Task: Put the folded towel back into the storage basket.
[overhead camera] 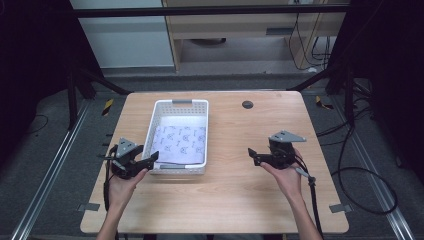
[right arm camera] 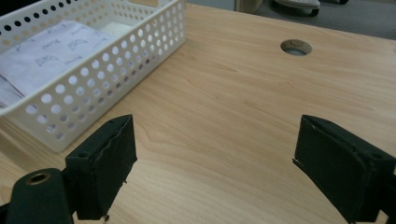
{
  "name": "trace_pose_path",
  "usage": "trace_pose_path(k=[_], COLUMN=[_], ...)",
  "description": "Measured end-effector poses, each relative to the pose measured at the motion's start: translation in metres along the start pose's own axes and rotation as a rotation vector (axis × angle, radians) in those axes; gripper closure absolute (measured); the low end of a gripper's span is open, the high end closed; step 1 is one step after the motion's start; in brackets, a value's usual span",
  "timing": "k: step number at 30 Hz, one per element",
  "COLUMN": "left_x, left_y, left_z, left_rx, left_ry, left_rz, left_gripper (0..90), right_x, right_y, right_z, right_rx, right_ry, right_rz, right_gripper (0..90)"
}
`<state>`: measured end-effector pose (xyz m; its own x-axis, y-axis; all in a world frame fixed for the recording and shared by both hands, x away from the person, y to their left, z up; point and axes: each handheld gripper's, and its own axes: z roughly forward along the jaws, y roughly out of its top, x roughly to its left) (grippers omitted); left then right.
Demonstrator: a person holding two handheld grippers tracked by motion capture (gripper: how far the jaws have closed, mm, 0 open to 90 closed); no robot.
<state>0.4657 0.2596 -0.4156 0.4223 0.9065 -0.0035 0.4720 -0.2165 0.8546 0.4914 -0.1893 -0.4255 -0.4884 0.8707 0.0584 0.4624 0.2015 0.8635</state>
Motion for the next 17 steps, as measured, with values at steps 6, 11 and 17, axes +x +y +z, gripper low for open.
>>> trace_pose_path(k=[6,11,17], left_x=[-0.003,-0.007,-0.011], left_y=[-0.008,-0.017,-0.028], left_z=[-0.005,-0.007,-0.013], left_rx=[-0.023,-0.018,-0.020], left_ry=[-0.002,-0.007,-0.007], left_rz=[-0.001,0.022,0.038], left_gripper=[33.2,31.7,30.9], right_x=[-0.019,-0.030,-0.041], right_y=[-0.025,-0.040,-0.056], right_z=[-0.012,-0.021,-0.026], right_rx=[0.004,-0.007,-0.003], right_ry=[-0.017,-0.030,-0.055], right_rz=[0.019,0.024,0.027], right_gripper=[11.6,10.5,9.1])
